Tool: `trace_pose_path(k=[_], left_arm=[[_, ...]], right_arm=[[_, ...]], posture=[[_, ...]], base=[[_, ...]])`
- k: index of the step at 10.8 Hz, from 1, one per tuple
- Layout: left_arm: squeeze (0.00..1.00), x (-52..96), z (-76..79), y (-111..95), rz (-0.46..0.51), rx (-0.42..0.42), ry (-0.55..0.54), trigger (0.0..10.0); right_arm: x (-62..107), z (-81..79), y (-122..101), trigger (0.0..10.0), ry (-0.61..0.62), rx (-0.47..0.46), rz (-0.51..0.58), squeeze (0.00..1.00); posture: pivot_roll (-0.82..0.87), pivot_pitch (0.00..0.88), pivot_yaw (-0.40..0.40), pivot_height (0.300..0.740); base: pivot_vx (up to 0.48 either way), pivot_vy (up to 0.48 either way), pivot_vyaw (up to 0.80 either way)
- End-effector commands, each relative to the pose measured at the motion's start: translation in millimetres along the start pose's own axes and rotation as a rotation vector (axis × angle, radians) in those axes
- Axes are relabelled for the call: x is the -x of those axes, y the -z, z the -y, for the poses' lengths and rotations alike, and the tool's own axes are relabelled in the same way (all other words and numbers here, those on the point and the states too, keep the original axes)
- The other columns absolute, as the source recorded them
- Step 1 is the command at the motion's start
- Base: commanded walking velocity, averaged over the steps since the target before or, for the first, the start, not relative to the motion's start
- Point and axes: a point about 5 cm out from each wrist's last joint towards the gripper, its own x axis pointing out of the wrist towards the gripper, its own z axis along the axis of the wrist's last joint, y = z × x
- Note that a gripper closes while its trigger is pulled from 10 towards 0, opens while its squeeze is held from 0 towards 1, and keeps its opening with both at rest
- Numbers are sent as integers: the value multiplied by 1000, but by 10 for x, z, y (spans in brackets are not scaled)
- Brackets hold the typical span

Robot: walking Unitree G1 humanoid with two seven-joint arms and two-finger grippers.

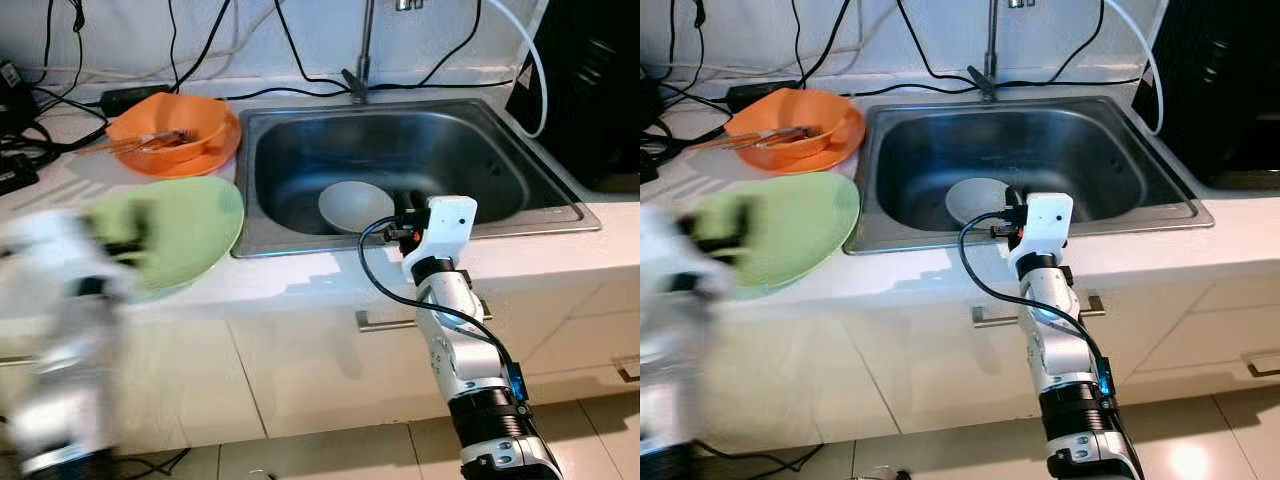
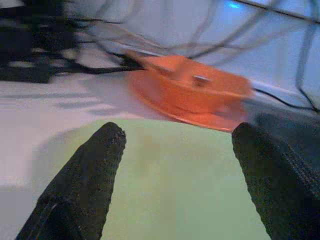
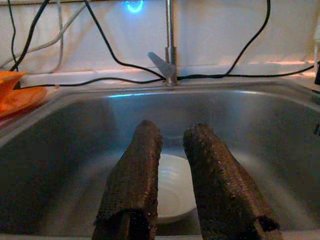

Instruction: Kitchen organization

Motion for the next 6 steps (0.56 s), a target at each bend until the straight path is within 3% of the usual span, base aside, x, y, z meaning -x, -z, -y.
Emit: trace_pose_path(k=[1, 2, 3, 4, 5, 6], left_arm=[[0, 39, -115, -27, -12, 25, -11, 10000], [0, 94, -266, -8, -63, 24, -19, 10000], [0, 150, -296, 0, -90, 102, 16, 10000], [1000, 219, -240, 47, -145, 180, 108, 10000], [1000, 372, -63, 186, -254, 231, 221, 10000], [1000, 421, 8, 248, -288, 262, 224, 10000]], right_arm=[[16, -9, 27, 10000, -11, -4, -18, 0], [26, -18, 59, 10000, -21, -2, -34, 0], [31, -35, 75, 10000, -32, -1, -42, 0], [30, -56, 83, 10000, -39, -2, -46, 0], [25, -97, 88, 10000, -56, -2, -49, 0], [25, -108, 90, 10000, -62, -2, -50, 0]], posture=[[131, 0, 36, 740], [140, 0, 32, 740], [147, 0, 30, 740], [151, 0, 29, 740], [156, 0, 29, 740], [156, 0, 29, 740]], base=[[0, 0, 0], [0, 0, 0], [0, 0, 0], [0, 0, 0], [0, 0, 0], [0, 0, 0]])
